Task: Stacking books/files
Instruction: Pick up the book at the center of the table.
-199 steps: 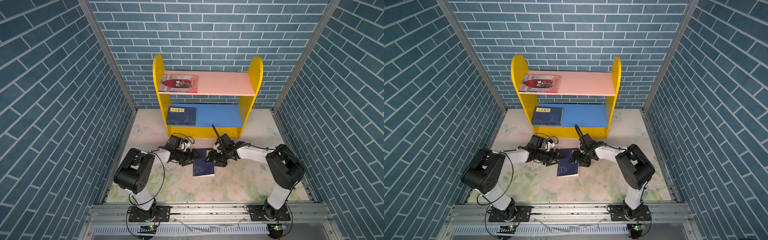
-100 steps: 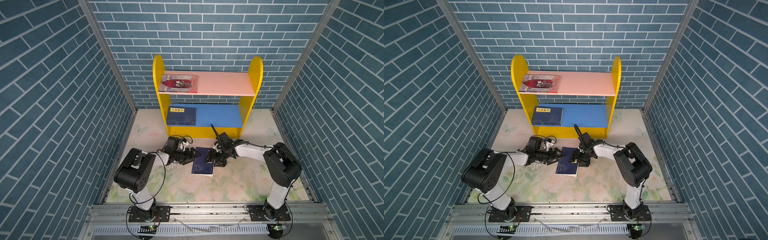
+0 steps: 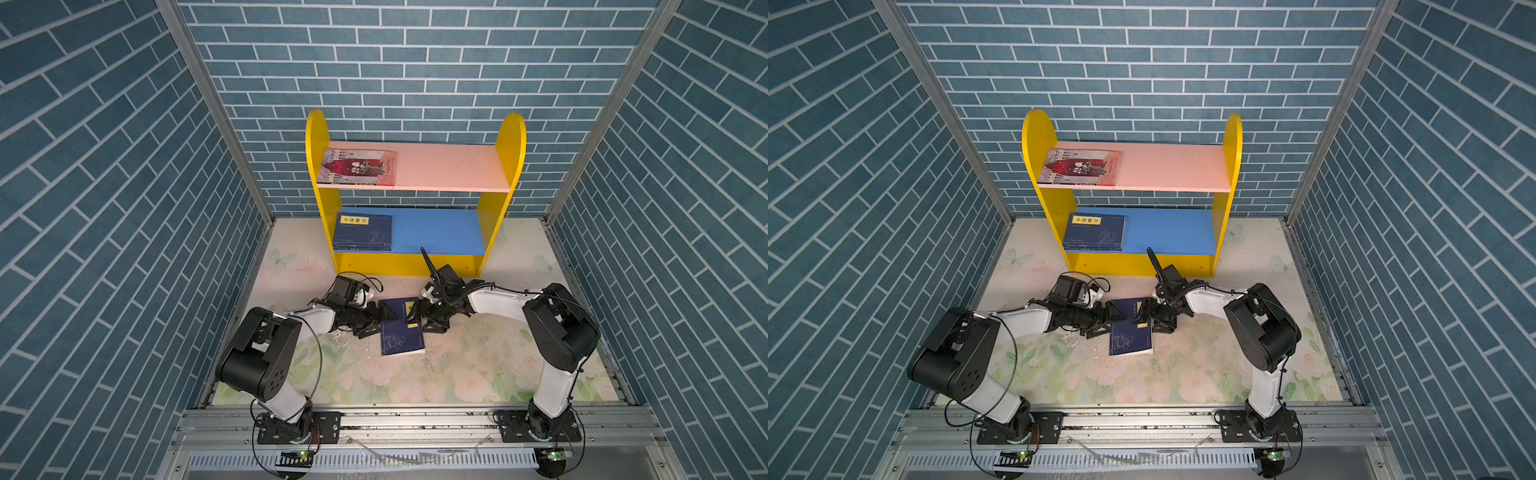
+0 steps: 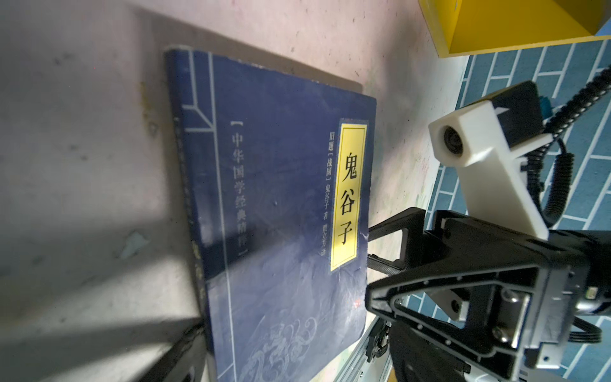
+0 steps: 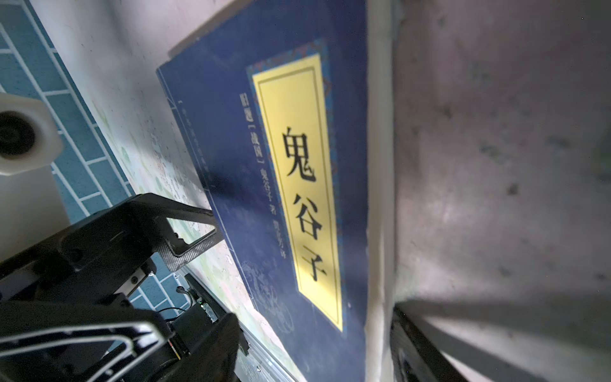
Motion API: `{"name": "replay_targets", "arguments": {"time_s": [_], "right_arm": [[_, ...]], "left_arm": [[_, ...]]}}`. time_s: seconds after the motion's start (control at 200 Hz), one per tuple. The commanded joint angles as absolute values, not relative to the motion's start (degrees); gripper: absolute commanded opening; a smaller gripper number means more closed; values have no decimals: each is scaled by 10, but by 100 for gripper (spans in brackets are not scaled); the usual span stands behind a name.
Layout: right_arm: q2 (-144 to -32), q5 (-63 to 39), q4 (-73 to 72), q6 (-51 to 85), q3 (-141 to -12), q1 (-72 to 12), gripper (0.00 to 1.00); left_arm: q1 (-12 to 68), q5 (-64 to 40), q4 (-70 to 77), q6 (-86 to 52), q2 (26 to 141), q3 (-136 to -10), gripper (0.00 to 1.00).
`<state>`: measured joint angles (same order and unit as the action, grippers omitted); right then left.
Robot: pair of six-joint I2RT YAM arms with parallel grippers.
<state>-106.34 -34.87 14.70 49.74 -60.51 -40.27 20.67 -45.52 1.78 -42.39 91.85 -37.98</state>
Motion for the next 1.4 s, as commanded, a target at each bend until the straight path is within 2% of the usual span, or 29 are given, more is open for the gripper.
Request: {"name": "replay_targets", "arguments": {"time_s": [0.0, 0.225, 0.38, 0.565, 0.635, 0.755, 0.935, 1.065, 1.185, 1.395], "right_arm": [[-1129, -308, 169, 509, -564, -415, 72], [-1140, -297, 219, 484, -589, -416, 71], [-1144, -292, 222, 482, -591, -416, 72], [-1130, -291, 203, 493, -591, -414, 72], [-1128, -296, 197, 497, -592, -415, 72], [-1118, -292, 192, 500, -588, -414, 72], [-1063, -242, 205, 504, -582, -409, 74], [-975, -173, 229, 532, -560, -395, 76], [-871, -122, 274, 547, -552, -393, 78], [-728, -138, 316, 582, -527, -393, 78]], "left_arm": [[213, -475, 58, -445, 953, -365, 88], [212, -509, 193, -517, 939, -346, 88], [211, -510, 156, -501, 907, -346, 85], [202, -485, 93, -481, 878, -344, 61], [202, -479, 84, -484, 875, -340, 44], [202, -471, 74, -481, 872, -338, 25], [202, -466, 60, -476, 867, -338, 14], [201, -468, 0, -445, 848, -366, 0], [198, -496, -90, -390, 808, -416, 0], [198, -546, -244, -318, 738, -472, 0]]}}
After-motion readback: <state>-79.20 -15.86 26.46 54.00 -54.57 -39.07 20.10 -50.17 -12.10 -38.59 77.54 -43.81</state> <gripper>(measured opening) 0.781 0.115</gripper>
